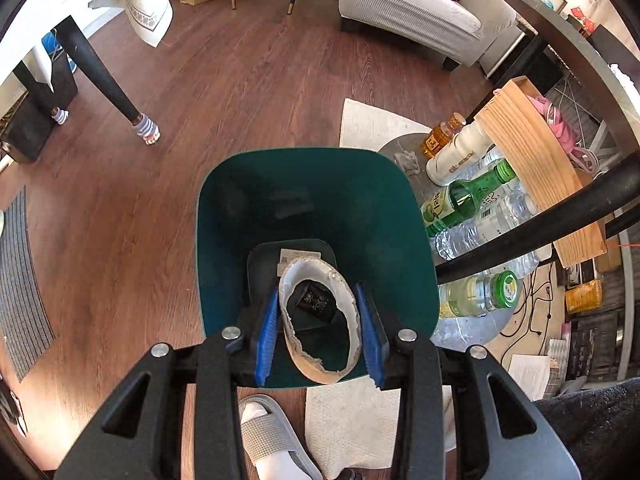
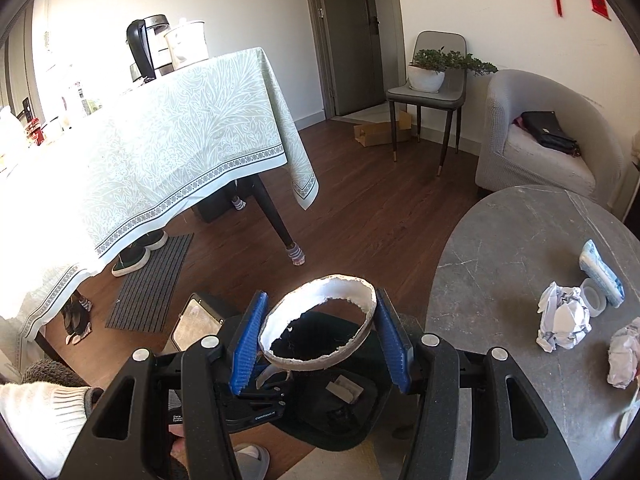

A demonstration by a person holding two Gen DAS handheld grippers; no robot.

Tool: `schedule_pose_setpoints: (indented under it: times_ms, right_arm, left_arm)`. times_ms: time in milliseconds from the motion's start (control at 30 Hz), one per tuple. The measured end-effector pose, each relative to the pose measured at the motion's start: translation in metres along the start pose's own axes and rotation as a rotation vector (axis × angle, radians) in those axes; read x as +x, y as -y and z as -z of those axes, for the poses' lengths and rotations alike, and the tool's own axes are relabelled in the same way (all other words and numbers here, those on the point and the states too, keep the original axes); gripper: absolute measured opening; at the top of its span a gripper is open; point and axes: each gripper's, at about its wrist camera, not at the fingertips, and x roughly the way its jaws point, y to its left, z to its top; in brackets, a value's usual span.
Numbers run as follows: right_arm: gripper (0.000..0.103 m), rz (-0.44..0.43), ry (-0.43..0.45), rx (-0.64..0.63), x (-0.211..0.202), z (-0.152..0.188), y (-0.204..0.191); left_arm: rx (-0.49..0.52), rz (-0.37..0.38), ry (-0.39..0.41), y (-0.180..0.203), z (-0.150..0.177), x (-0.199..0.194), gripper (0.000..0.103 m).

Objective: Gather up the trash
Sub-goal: 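Carry both tape cores to the green bin while the left tool opens, dropping its core, then lower the white-lined tape core into the bin and open the right tool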

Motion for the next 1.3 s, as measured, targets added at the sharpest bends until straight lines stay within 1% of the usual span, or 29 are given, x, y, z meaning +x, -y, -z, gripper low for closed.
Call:
schedule_pose_setpoints:
  times_ms: [67, 133, 200, 300, 333, 433, 500, 567, 700, 767, 800, 900, 1067, 1300]
  right_arm:
    - [0.054, -0.004, -0.012, -0.003, 0.007, -0.001, -0.003]
    - [0.054, -0.009, -0.026, -0.004, 0.014, 0.0, -0.006]
    - [0.054, -0.012, -0.04, -0.006, 0.021, 0.0, -0.008]
    - [0.054, -0.011, -0.058, -0.01, 0.031, 0.002, -0.012]
    - [0.054, -0.011, -0.063, -0.01, 0.034, 0.003, -0.013]
    - [0.054, -0.01, -0.077, -0.01, 0.044, 0.005, -0.014]
    - [0.054, -0.015, -0.089, -0.011, 0.051, 0.008, -0.016]
    - [0.054, -0.012, -0.106, -0.019, 0.06, 0.011, -0.017]
    - [0.054, -0.018, -0.16, -0.028, 0.082, 0.024, -0.023]
    - [0.054, -0.013, -0.175, -0.042, 0.09, 0.028, -0.026]
    - [0.054, -0.01, -0.186, -0.048, 0.094, 0.031, -0.026]
    - [0.054, -0.017, -0.224, -0.036, 0.106, 0.039, -0.024]
    - [0.055, -0.015, -0.278, -0.046, 0.123, 0.054, -0.023]
    - [0.055, -0.006, -0.381, -0.063, 0.151, 0.087, -0.015]
  left_arm:
    - [-0.012, 0.007, -0.005, -0.004, 0.0, 0.001, 0.04]
    - [-0.018, -0.001, 0.009, -0.007, 0.001, -0.002, 0.046]
    - [-0.032, 0.009, 0.023, -0.012, 0.003, -0.006, 0.051]
    - [-0.058, 0.026, 0.055, -0.02, 0.003, -0.017, 0.052]
    - [-0.065, 0.03, 0.07, -0.024, 0.002, -0.021, 0.049]
    - [-0.1, 0.043, 0.125, -0.037, -0.002, -0.04, 0.046]
    - [-0.129, 0.032, 0.163, -0.045, -0.004, -0.053, 0.045]
    - [-0.15, 0.018, 0.2, -0.053, -0.006, -0.066, 0.041]
    - [-0.18, 0.022, 0.271, -0.065, -0.01, -0.091, 0.032]
    - [-0.201, 0.036, 0.3, -0.069, -0.013, -0.101, 0.031]
    - [-0.208, 0.043, 0.311, -0.07, -0.014, -0.106, 0.027]
    - [-0.22, 0.05, 0.336, -0.07, -0.021, -0.119, 0.025]
    - [-0.206, 0.053, 0.38, -0.061, -0.029, -0.138, 0.022]
    - [-0.16, 0.057, 0.43, -0.045, -0.031, -0.162, 0.021]
